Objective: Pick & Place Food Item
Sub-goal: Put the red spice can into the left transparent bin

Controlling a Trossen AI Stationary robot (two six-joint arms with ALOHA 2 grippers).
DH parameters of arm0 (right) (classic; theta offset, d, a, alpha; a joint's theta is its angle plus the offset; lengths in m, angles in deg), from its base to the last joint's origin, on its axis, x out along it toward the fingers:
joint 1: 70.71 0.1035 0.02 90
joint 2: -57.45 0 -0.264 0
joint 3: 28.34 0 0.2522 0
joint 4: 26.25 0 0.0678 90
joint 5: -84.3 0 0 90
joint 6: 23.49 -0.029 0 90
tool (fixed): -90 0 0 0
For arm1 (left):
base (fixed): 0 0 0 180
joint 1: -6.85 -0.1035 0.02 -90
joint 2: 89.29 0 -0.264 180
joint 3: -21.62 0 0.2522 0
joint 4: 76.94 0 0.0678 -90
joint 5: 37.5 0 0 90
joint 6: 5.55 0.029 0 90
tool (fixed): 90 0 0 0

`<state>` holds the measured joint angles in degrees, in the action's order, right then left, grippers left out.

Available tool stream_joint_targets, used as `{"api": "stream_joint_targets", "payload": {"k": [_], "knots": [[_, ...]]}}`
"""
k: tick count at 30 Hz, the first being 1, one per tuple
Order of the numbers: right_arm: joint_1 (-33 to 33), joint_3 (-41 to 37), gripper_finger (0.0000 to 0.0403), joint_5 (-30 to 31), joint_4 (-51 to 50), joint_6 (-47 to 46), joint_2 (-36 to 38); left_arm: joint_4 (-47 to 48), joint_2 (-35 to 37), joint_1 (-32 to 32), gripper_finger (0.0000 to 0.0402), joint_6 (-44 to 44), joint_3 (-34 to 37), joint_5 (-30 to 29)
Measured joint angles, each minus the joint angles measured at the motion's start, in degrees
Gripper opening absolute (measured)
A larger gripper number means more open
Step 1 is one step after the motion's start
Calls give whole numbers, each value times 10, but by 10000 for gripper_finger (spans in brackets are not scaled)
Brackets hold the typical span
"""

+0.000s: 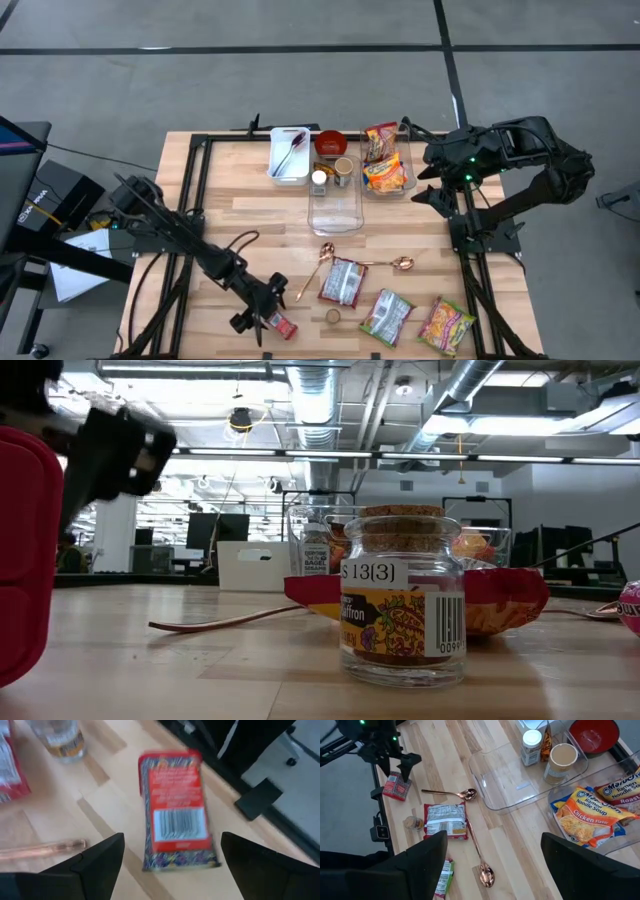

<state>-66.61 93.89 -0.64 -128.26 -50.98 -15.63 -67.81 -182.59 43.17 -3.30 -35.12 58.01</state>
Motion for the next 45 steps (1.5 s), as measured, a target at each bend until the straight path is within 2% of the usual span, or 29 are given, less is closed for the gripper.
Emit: {"api": "stream_joint_targets", "payload": {"k": [8, 19, 27, 37, 40, 45], "knots": [[0, 0, 314, -1, -3, 0, 0, -19, -34, 0, 307, -30, 0, 0], [0, 0, 314, -1, -5, 9, 0, -22, -34, 0, 214, -45, 0, 1], [0, 0, 314, -1, -5, 10, 0, 3, -22, -1, 213, -92, -1, 3], [-13, 0, 314, 15, 20, 58, 0, 164, 107, -28, 213, -103, 0, -26], [-26, 0, 314, 24, 23, 77, 0, 196, 151, -53, 213, -103, 0, -35], [-46, 0, 314, 25, 57, 125, 0, 208, 215, -118, 213, -103, 0, -86]]}}
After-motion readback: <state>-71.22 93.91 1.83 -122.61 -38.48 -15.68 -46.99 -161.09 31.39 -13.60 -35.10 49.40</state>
